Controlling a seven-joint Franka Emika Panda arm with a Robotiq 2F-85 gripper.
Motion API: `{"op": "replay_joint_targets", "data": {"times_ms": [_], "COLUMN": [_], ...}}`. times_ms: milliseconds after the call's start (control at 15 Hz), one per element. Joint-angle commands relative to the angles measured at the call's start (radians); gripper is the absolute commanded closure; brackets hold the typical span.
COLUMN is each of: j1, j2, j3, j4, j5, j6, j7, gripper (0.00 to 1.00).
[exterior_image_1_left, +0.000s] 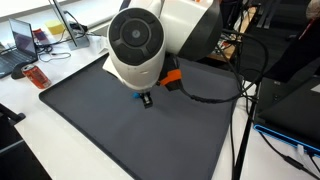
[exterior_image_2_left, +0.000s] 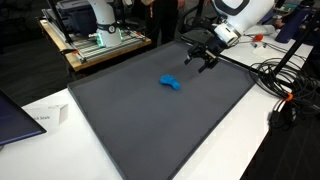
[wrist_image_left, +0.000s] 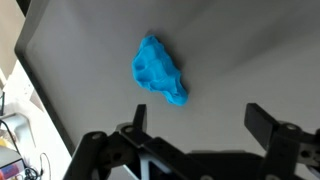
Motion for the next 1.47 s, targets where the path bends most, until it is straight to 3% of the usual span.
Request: {"op": "replay_joint_targets", "data": {"times_ms": [0,333,800,1400], "j1": [0.029,0.057,0.052,0.038], "j2": [-0.049,-0.112,-0.262,-0.459], "j3": [-0.02,-0.041,-0.001,0.051], "j4": [-0.098,-0.224,-0.453,-0.783], "j5": [-0.025,-0.042,-0.114,-0.138], "j6": [0.081,0.16,0.205,0.46], "j7": [0.088,0.185,0.317,0.433], "gripper": [0.0,0.0,0.0,0.0]}}
